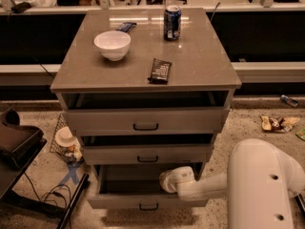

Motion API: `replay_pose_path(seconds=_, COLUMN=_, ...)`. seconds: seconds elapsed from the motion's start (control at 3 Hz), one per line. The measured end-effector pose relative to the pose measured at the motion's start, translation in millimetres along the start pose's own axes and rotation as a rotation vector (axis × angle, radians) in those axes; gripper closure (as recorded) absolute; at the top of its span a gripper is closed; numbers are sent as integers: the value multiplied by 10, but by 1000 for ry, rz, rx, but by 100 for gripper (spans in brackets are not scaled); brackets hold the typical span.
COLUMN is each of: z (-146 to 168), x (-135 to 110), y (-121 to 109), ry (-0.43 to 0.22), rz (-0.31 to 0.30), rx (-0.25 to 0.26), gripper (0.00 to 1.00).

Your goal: Open bottom drawer

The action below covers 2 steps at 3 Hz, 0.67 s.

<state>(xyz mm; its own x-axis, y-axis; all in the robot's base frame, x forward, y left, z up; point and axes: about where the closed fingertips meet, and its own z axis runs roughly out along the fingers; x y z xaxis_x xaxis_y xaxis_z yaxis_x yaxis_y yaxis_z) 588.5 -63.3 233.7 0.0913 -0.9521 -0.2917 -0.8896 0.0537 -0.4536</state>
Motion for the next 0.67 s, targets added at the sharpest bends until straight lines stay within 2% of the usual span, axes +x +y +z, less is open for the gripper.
replay_pose_path(seconds=0.67, z=494, x=-146, y=113, ry=16, rz=-49, rx=-86, gripper=100)
